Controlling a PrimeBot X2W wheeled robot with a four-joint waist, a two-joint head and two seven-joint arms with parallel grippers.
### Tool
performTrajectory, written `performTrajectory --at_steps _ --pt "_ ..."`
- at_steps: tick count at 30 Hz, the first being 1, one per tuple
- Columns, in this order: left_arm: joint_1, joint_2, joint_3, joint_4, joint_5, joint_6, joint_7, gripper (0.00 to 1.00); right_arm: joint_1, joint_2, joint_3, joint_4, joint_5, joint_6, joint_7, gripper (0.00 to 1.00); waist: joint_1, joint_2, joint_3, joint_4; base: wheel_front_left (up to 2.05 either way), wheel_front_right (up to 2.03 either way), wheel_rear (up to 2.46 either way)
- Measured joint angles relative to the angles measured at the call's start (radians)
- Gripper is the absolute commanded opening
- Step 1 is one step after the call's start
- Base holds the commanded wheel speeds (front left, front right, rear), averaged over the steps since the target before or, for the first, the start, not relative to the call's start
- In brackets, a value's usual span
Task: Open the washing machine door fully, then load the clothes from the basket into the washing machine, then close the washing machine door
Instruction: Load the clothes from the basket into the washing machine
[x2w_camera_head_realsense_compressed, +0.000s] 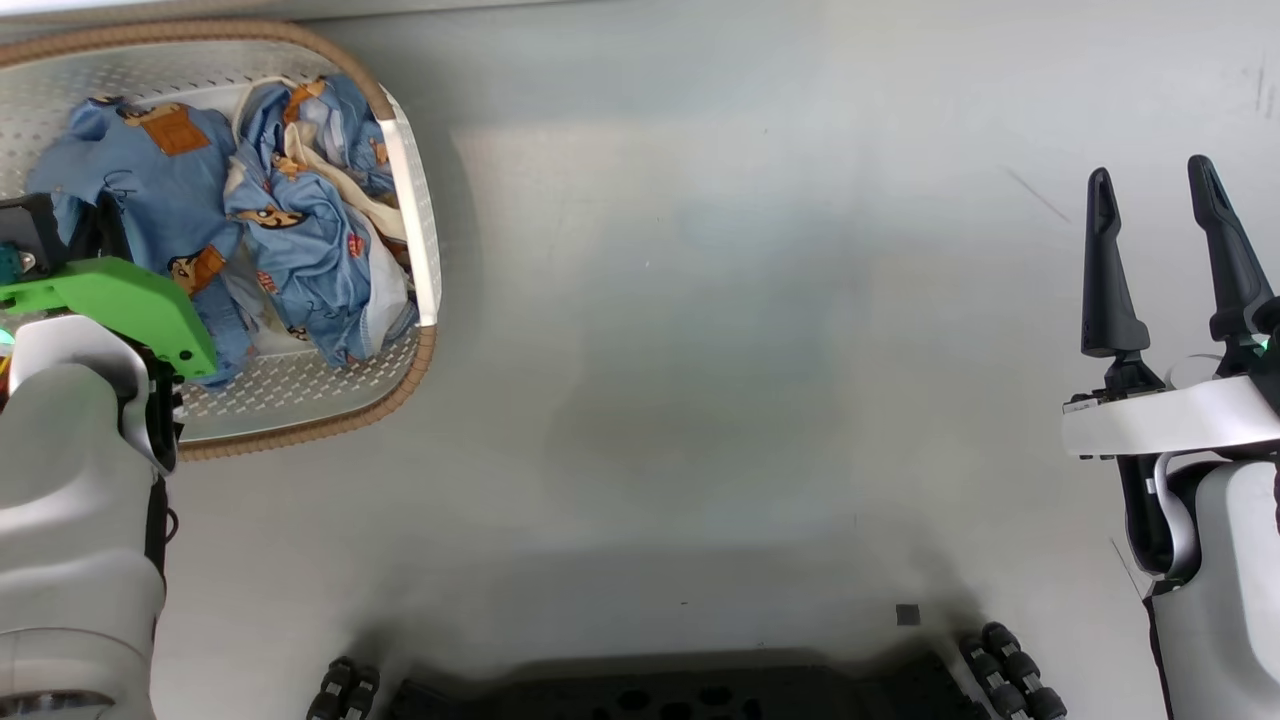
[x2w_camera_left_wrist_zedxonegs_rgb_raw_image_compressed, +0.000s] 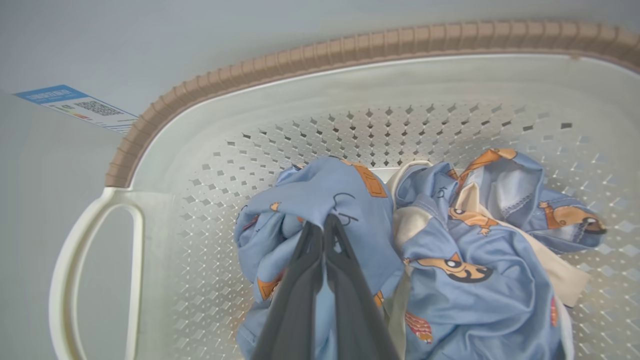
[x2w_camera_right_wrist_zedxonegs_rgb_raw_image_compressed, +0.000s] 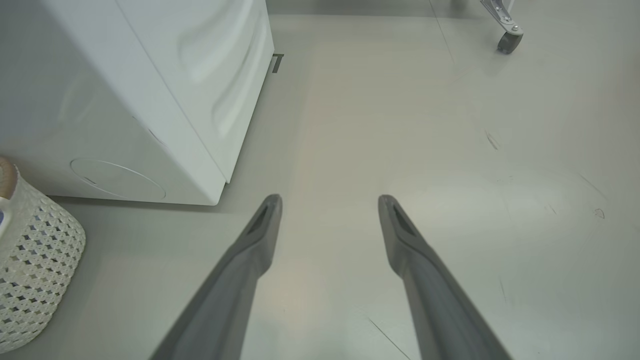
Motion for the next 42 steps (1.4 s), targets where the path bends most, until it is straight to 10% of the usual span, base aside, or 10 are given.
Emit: performTrajectory --at_steps 42 --pt "0.416 -0.096 0.101 -0.533 -0.034 -0.059 -0.003 0.0 0.048 0.007 0.037 0.118 -0.006 0.0 0.0 1.0 -0.0001 0.0 -0.455 0.041 0.0 0.0 0.0"
